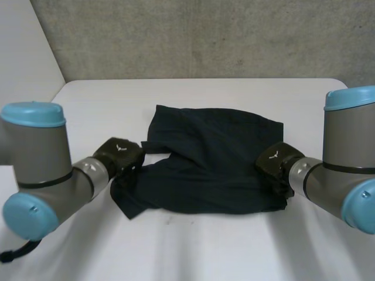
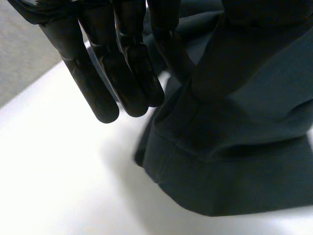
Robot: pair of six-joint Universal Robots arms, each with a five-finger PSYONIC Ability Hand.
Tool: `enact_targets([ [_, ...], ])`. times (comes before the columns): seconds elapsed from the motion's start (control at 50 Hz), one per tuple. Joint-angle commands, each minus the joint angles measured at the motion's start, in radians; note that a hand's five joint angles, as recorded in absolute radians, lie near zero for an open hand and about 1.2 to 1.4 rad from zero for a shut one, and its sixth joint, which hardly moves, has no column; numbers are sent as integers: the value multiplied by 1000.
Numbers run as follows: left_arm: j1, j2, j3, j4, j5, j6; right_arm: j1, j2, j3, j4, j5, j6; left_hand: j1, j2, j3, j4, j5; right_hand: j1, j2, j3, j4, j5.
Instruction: Fold the shorts.
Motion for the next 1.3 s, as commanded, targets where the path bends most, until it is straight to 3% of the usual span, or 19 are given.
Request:
enact_targets([
  [0.02,-34,-29,46,-5,-33,17,-13,10,-12,-38,6,97,-180,-259,-252,-265,-208,419,220,217,208,264],
  [0.16,-30,88,-41,-4,-33,9,-15,-27,48,-88,-4,171,-514,-593,-586,-599,-542,419,220,217,208,264],
  [0.46,-17,125,-109,4,-33,-32,-15,-47,112,-120,-7,171,-585,-663,-657,-670,-612,419,220,217,208,264],
  [0.58,-19,-16,-26,25,-44,-25,-15,-53,128,-122,-13,171,-564,-643,-636,-649,-592,419,220,217,208,264],
  [0.62,-19,-45,0,24,-47,-25,-16,-68,138,-130,-23,172,-520,-599,-593,-605,-548,419,220,217,208,264],
  [0.68,-21,-95,44,19,-47,-26,-16,-82,149,-146,-36,177,-8,-87,-80,-93,-35,419,220,217,208,264],
  [0.7,-21,-108,63,18,-47,-26,-16,-85,152,-151,-39,177,275,197,203,190,248,419,220,217,208,264],
  [0.8,-30,-90,73,2,-53,-20,-15,-120,146,-150,-45,172,278,199,206,193,251,419,220,217,208,264],
  [1.04,-22,503,69,-80,-74,-26,-18,-462,-12,-81,-40,166,278,199,206,193,251,419,220,217,208,264],
  [1.12,-19,635,96,-137,-71,-28,-18,-541,-96,4,-42,146,278,199,206,193,251,419,220,217,208,264],
  [1.22,-21,680,97,-215,-68,-26,-27,-559,-174,136,-45,91,278,199,206,193,251,419,220,217,208,264],
  [1.3,-24,662,69,-234,-67,-26,-36,-494,-174,194,-45,41,278,199,206,193,251,419,220,217,208,264],
])
